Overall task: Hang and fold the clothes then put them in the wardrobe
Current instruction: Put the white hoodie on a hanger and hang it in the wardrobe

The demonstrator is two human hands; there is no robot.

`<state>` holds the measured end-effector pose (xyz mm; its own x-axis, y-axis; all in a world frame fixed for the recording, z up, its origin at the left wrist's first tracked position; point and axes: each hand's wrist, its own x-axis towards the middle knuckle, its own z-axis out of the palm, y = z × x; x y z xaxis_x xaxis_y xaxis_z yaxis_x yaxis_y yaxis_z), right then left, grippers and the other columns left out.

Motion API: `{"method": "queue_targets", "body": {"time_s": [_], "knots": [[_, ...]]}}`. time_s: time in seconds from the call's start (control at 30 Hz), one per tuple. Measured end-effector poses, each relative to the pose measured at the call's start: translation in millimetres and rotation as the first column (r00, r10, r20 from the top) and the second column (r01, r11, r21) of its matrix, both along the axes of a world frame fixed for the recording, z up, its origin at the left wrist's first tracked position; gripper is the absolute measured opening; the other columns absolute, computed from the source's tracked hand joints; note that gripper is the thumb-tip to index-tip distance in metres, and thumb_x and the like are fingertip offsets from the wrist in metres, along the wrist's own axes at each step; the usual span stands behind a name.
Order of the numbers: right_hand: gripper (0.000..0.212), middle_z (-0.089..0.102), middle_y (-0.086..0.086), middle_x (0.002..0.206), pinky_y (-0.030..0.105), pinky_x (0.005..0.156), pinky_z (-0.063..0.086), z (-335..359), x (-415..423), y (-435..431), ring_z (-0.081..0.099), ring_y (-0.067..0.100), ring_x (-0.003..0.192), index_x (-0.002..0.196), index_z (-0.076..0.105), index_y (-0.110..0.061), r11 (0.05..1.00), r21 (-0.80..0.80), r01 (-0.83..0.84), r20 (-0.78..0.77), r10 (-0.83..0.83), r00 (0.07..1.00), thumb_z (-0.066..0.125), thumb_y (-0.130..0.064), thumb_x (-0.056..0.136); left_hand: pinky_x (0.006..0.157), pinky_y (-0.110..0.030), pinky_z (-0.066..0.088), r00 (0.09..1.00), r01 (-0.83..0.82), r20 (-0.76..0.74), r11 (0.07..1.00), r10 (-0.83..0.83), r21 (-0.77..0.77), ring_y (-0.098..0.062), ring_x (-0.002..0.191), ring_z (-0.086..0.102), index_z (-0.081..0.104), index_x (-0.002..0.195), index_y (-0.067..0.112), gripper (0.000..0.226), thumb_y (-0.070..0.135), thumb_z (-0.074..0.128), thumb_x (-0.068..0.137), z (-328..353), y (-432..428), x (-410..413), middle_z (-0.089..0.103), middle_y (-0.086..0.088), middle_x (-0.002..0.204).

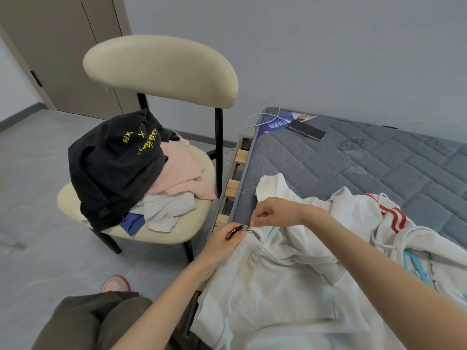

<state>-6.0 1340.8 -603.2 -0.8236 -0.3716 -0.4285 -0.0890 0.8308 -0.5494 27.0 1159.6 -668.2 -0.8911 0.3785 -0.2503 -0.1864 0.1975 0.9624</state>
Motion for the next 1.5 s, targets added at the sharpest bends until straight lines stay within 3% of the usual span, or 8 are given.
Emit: {"method": "queue_targets", "body": {"time_s": [0.07, 0.17, 0.47, 0.6, 0.77, 0.9, 1.07, 1.5], "knots": [[0.019, 0.054, -0.004, 0.079, 0.013, 0.065, 0.037, 0.0, 0.1, 0.6, 0.047, 0.005, 0.068, 0.091, 0.071, -0.008, 1.0, -0.001, 0.003, -0.009, -0.003, 1.0, 0.061, -0.025, 0.092, 0.067, -0.001, 0.04, 1.0, 0.0, 0.022, 1.0, -0.001, 0.017, 0.004, 0.08, 0.057, 0.065, 0.104, 0.016, 0.014, 0.016, 0.054, 0.095, 0.8, -0.4, 1.0, 0.065, 0.01, 0.09], [0.022, 0.055, 0.002, 0.082, 0.02, 0.069, 0.039, -1.6, 0.2, 2.0, 0.048, 0.01, 0.071, 0.089, 0.071, -0.006, 1.0, 0.007, -0.001, -0.009, 0.001, 1.0, 0.062, -0.026, 0.091, 0.069, -0.002, 0.042, 0.999, -0.009, 0.033, 0.999, 0.008, 0.035, 0.005, 0.082, 0.058, 0.065, 0.1, 0.021, 0.013, 0.015, 0.053, 0.095, 1.0, -0.8, 1.8, 0.066, 0.01, 0.093], [0.018, 0.051, -0.001, 0.072, 0.019, 0.061, 0.036, -4.0, 0.2, 0.9, 0.042, 0.008, 0.06, 0.075, 0.066, -0.022, 1.0, 0.005, -0.002, 0.0, 0.002, 1.0, 0.062, -0.029, 0.09, 0.07, 0.0, 0.04, 1.0, 0.023, 0.009, 1.0, -0.023, 0.008, 0.005, 0.084, 0.058, 0.065, 0.103, 0.018, 0.014, 0.013, 0.055, 0.094, 0.3, -1.4, 1.8, 0.065, 0.01, 0.096], [0.023, 0.049, -0.003, 0.065, 0.015, 0.056, 0.034, -4.9, 0.2, 0.1, 0.04, 0.005, 0.055, 0.069, 0.06, -0.027, 0.999, 0.028, -0.023, 0.008, 0.023, 1.0, 0.062, -0.03, 0.091, 0.07, -0.001, 0.04, 0.996, 0.081, -0.023, 0.995, -0.083, -0.053, 0.009, 0.082, 0.058, 0.066, 0.103, 0.017, 0.014, 0.015, 0.057, 0.093, 0.5, -5.3, -1.2, 0.066, 0.009, 0.095], [0.028, 0.047, -0.014, 0.051, 0.011, 0.051, 0.032, -5.3, -2.5, -8.4, 0.043, 0.0, 0.047, 0.063, 0.058, -0.023, 0.999, -0.017, 0.028, -0.038, -0.028, 0.999, 0.063, -0.029, 0.09, 0.069, -0.004, 0.039, 0.954, 0.278, -0.076, 0.952, -0.289, -0.126, 0.012, 0.076, 0.058, 0.07, 0.085, 0.032, 0.017, 0.016, 0.064, 0.087, 3.3, 2.4, 7.4, 0.068, 0.02, 0.082], [0.036, 0.051, -0.025, 0.045, 0.004, 0.051, 0.034, 3.5, -5.9, -5.1, 0.048, -0.009, 0.049, 0.057, 0.052, -0.033, 0.999, -0.011, 0.043, -0.062, -0.044, 0.997, 0.063, -0.026, 0.09, 0.069, -0.005, 0.038, 0.979, 0.189, -0.056, 0.978, -0.194, -0.086, 0.007, 0.076, 0.057, 0.072, 0.094, 0.022, 0.011, 0.019, 0.063, 0.089, -2.3, 7.9, 10.2, 0.068, 0.013, 0.084], [0.035, 0.052, -0.014, 0.06, 0.006, 0.054, 0.036, 3.0, -2.4, 4.6, 0.048, -0.007, 0.051, 0.056, 0.055, -0.034, 0.999, 0.01, 0.048, -0.012, -0.048, 0.999, 0.065, -0.028, 0.089, 0.068, -0.002, 0.042, 1.0, 0.027, -0.002, 1.0, -0.027, -0.007, 0.012, 0.079, 0.061, 0.068, 0.087, 0.032, 0.017, 0.016, 0.062, 0.09, -3.2, -4.4, 5.7, 0.069, 0.02, 0.084], [0.039, 0.051, -0.017, 0.059, 0.013, 0.059, 0.034, -1.4, 3.0, -3.9, 0.048, -0.003, 0.053, 0.053, 0.051, -0.039, 0.998, 0.059, 0.016, -0.034, -0.014, 0.999, 0.064, -0.031, 0.089, 0.069, -0.006, 0.044, 0.999, 0.019, 0.041, 0.997, -0.022, 0.078, 0.005, 0.085, 0.064, 0.071, 0.082, 0.039, 0.025, 0.018, 0.062, 0.09, -3.9, -8.0, 8.9, 0.072, 0.015, 0.09]]}}
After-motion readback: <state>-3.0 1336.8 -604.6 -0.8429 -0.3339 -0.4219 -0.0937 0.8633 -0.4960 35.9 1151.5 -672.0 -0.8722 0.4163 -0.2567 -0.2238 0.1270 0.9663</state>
